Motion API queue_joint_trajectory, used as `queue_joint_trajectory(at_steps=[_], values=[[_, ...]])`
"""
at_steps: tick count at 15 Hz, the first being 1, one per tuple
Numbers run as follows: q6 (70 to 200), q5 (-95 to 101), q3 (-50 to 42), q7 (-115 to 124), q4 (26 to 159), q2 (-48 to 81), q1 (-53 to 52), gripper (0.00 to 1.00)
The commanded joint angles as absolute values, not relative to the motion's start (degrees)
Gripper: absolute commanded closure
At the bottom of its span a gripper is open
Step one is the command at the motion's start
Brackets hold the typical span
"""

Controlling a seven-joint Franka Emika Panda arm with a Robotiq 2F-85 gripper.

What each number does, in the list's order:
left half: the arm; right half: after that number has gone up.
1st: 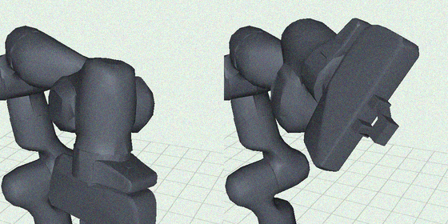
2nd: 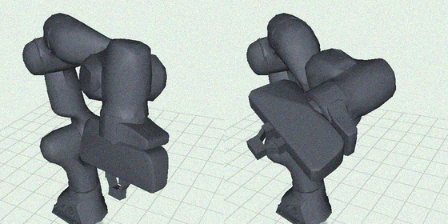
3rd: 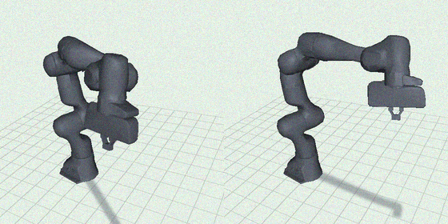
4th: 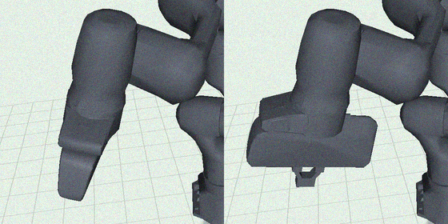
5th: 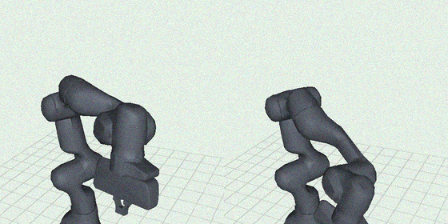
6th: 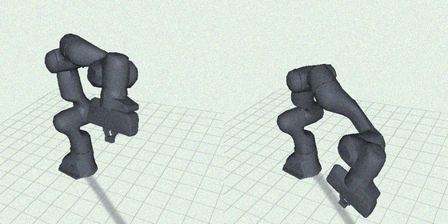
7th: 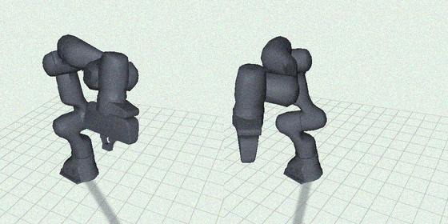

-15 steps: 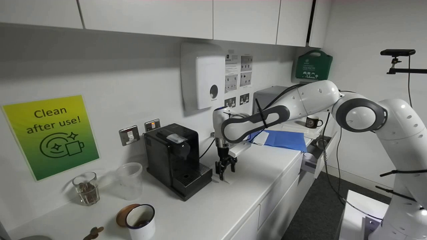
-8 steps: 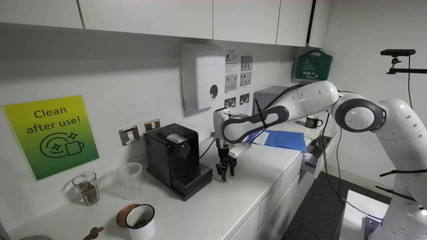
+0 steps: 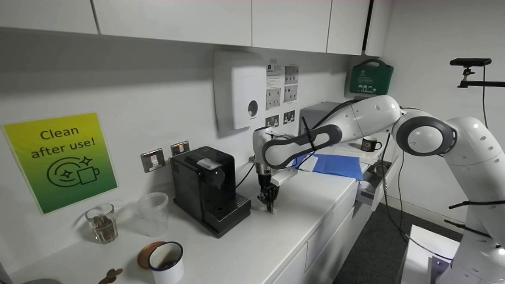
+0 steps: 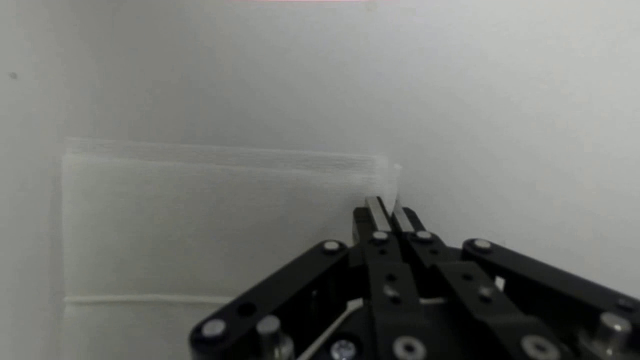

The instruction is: Pick up the napkin from the counter and put it on the blue cloth

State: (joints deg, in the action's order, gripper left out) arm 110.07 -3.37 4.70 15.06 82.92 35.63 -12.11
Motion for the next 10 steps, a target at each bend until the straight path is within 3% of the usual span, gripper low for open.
queue_joint_trajectory(at_steps=[1,10], values=[[108.69,-3.75,4.44,16.03,84.25,33.45,-11.97,1.0],[109.44,-1.56,1.37,21.74,95.45,17.84,-11.15,1.0]])
